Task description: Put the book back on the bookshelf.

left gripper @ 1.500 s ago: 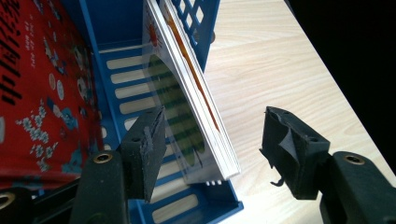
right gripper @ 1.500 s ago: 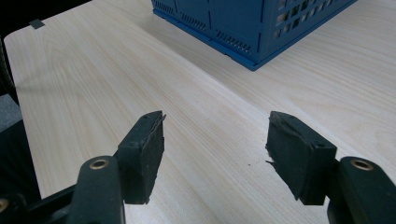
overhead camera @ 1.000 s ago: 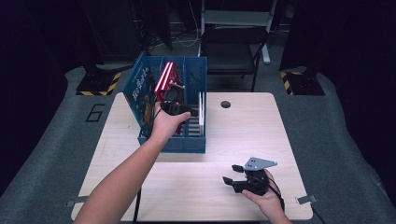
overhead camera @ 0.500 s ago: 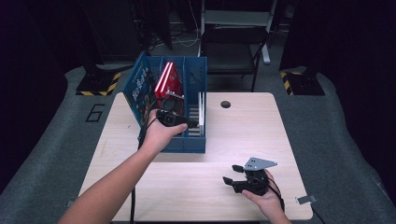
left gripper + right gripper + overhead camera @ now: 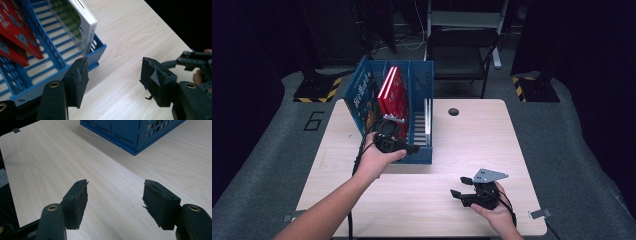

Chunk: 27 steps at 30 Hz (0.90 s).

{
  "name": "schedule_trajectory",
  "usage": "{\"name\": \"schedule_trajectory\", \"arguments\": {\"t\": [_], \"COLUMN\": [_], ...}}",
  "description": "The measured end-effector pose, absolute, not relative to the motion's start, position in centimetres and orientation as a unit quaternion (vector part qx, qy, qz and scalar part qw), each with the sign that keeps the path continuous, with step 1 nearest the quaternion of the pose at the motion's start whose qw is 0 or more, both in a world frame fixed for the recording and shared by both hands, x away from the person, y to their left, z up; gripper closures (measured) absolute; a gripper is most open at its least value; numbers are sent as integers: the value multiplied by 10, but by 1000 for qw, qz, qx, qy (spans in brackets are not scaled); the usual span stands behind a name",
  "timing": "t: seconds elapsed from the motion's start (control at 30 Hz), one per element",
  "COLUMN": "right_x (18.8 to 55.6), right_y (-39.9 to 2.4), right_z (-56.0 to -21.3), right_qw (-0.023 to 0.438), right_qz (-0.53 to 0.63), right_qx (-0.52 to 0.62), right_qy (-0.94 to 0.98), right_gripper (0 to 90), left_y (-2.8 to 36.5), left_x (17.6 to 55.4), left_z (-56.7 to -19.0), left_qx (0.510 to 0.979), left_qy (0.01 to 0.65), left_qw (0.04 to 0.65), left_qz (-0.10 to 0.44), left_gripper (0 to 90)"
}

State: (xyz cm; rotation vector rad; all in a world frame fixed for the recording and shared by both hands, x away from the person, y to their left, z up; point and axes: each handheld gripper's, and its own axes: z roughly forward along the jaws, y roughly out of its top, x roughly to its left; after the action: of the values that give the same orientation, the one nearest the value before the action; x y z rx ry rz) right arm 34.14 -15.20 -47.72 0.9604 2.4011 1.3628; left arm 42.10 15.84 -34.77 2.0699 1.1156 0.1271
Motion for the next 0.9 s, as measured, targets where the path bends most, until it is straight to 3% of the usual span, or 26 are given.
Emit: {"name": "schedule_trajectory", "arguments": {"t": [0.9], "right_x": [340], "right_y": [-150], "right_z": [-477], "right_qw": [109], "right_qz": [461], "right_qx": [328], "right_qy": [817], "right_gripper": [358], "left_y": [182], "left_x": [363], "left_z": [-420], "left_qx": [826], "left_qy": [416], "left_qw": [377], "left_qz": [54], "left_gripper": [391]}}
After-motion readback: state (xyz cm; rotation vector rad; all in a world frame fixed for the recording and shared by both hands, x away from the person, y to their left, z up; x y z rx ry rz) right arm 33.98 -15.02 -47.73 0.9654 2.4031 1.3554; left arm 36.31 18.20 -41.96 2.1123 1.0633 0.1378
